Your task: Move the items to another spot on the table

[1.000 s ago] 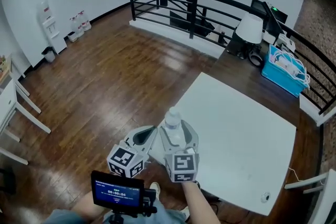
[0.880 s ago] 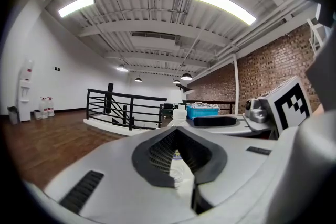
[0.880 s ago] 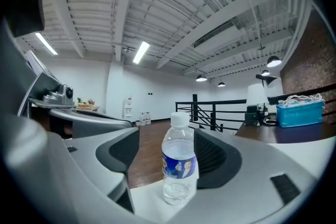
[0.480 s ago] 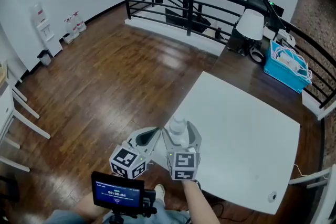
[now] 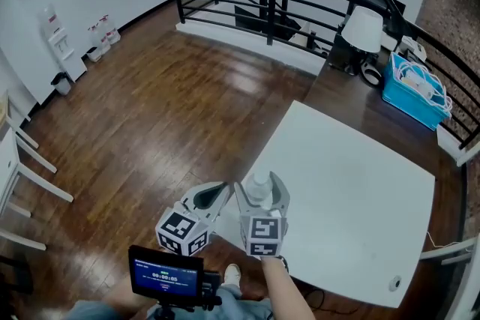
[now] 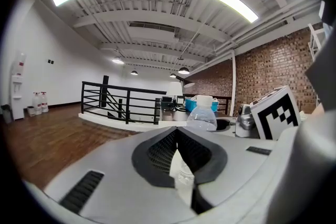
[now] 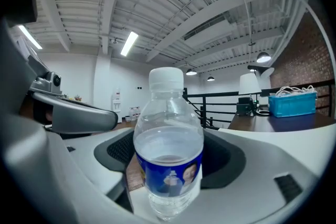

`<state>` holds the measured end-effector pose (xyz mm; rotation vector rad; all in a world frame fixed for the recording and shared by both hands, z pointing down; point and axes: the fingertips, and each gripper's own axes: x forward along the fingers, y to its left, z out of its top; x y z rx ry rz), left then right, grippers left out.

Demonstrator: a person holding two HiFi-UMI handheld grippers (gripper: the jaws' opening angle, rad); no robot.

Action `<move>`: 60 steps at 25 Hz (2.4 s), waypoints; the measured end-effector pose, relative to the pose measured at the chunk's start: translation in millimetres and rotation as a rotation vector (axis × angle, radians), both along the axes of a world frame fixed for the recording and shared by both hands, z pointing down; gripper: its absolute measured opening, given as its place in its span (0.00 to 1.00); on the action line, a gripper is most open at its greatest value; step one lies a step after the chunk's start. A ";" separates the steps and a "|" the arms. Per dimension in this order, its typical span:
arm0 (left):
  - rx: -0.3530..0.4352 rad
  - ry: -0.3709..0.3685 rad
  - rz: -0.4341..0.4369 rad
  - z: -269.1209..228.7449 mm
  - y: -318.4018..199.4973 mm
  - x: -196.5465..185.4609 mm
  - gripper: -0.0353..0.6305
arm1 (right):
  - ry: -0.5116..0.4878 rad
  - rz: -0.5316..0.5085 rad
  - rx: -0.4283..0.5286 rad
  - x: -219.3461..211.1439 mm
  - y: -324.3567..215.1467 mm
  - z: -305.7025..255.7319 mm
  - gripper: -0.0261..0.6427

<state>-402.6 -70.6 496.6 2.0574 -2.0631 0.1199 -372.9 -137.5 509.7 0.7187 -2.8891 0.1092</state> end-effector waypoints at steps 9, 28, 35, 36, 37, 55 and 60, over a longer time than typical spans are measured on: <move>-0.004 0.010 0.011 3.4 -8.7 -8.0 0.07 | 0.006 0.002 0.036 -5.3 -3.5 -2.4 0.47; 0.044 -0.014 0.036 -17.9 -16.5 8.1 0.07 | -0.013 0.010 0.069 16.1 -2.3 -49.5 0.47; 0.078 -0.034 0.036 -50.5 -32.5 23.2 0.07 | -0.027 0.018 0.129 36.7 -11.2 -87.4 0.47; 0.087 -0.039 0.042 -56.4 -34.8 26.8 0.07 | -0.030 0.020 0.139 40.0 -12.5 -93.4 0.47; 0.095 -0.045 0.049 -62.4 -36.8 30.5 0.07 | -0.032 0.023 0.150 43.2 -13.8 -99.2 0.47; 0.149 -0.064 0.152 -95.3 -71.5 114.2 0.07 | -0.027 0.103 0.186 126.8 -33.8 -131.1 0.47; 0.156 -0.052 0.216 -98.4 -88.2 163.7 0.07 | -0.018 0.160 0.186 174.6 -48.0 -136.4 0.47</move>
